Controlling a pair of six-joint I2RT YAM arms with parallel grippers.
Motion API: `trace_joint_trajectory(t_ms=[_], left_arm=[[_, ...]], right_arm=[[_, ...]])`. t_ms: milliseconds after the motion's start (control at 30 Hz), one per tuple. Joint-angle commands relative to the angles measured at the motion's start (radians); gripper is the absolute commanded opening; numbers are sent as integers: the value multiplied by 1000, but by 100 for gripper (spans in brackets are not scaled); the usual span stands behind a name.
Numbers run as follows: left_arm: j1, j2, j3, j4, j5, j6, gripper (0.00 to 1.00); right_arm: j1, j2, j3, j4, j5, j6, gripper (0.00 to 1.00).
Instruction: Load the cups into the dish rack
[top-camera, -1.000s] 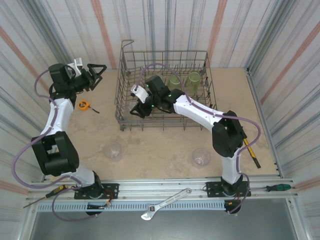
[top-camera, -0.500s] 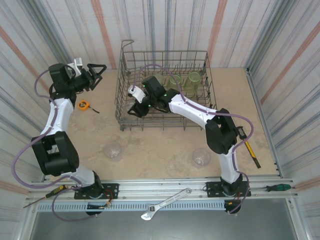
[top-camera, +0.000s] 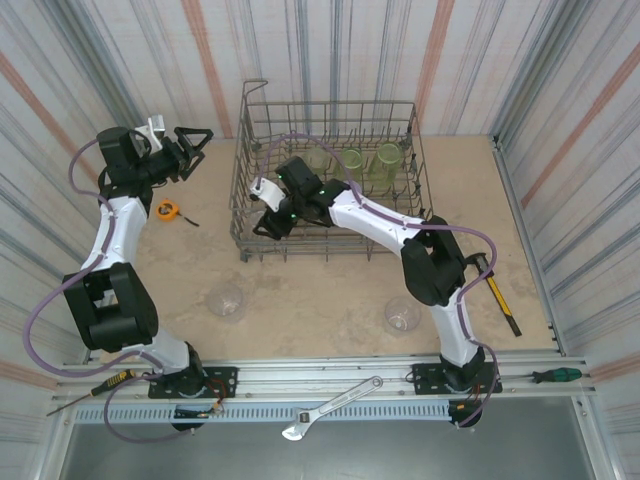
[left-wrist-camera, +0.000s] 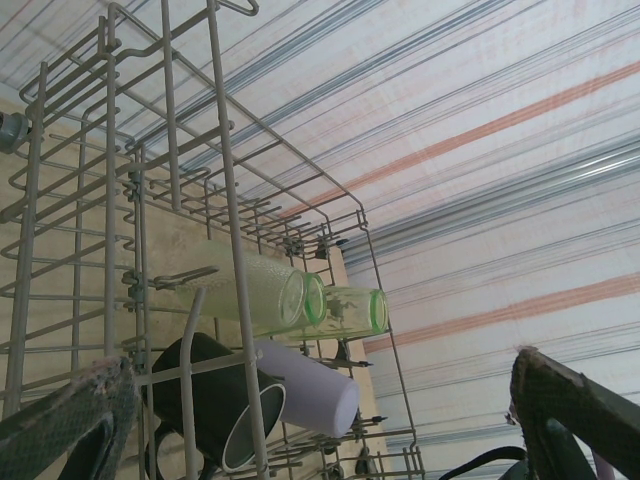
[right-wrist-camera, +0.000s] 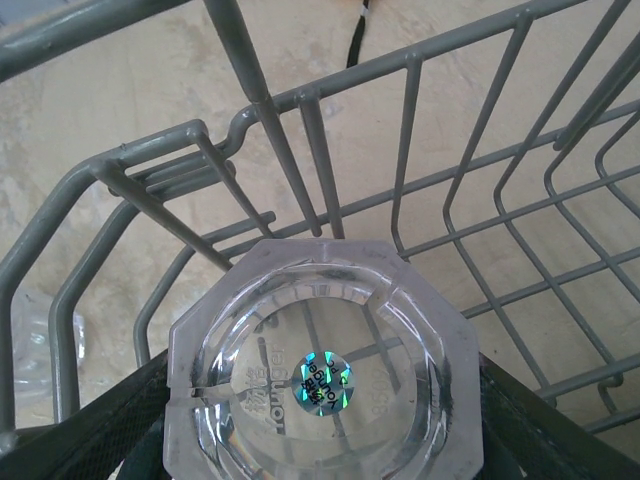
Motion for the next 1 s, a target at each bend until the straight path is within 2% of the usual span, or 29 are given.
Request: trace_joint_trajectory(t_ms=[0,100,167,233,333,500,967], left_arm=[[6,4,0,20,16,-9,99],[7,4,1,20,16,-9,99],[7,4,2,20,13,-9,99],[7,4,2,15,11,-9,99],[7,2,2,12,7,-8,99],[8,3,2,10,6,-9,99],[13,4,4,5,7,-9,99]], right_arm=[[11,25,44,-47,27,-29,64],[18,29,50,-46,32,-29,73],[23,36,56,-52,39,-25,82],[28,54,118,-88,60,-17,88],[34,81,180,-150,74,-20,89],[35,75,185,-145,79,-10,91],[35,-61,77,-58,100,20,98]])
